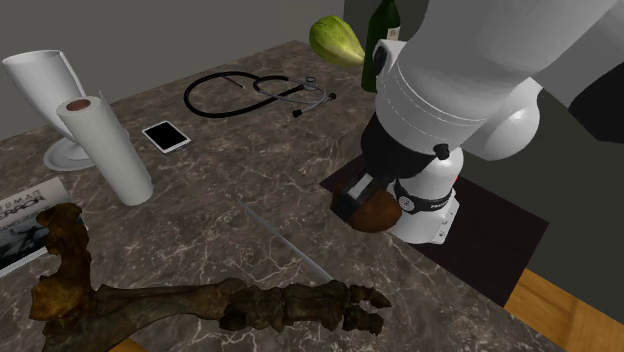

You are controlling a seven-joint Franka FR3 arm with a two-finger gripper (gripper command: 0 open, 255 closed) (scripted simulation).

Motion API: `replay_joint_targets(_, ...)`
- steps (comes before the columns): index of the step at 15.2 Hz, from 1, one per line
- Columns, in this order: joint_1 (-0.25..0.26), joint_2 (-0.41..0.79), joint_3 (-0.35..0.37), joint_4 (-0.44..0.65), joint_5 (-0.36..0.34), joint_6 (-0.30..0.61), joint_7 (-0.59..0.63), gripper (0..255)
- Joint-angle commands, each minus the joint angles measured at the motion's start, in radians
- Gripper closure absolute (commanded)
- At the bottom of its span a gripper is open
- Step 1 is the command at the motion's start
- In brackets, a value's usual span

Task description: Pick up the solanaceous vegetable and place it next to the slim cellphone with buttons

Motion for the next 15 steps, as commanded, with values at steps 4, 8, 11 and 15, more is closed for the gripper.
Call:
replay_joint_targets(4, -0.021, -0.001, -0.031, 0.063, -0.029, -0.058, -0.017, 255)
replay_joint_targets(8, -0.035, 0.000, -0.055, 0.114, -0.051, -0.105, -0.031, 255)
replay_joint_targets(11, -0.045, 0.003, -0.071, 0.153, -0.067, -0.138, -0.040, 255)
replay_joint_targets(15, -0.106, 0.056, -0.130, 0.152, -0.127, -0.070, -0.104, 255)
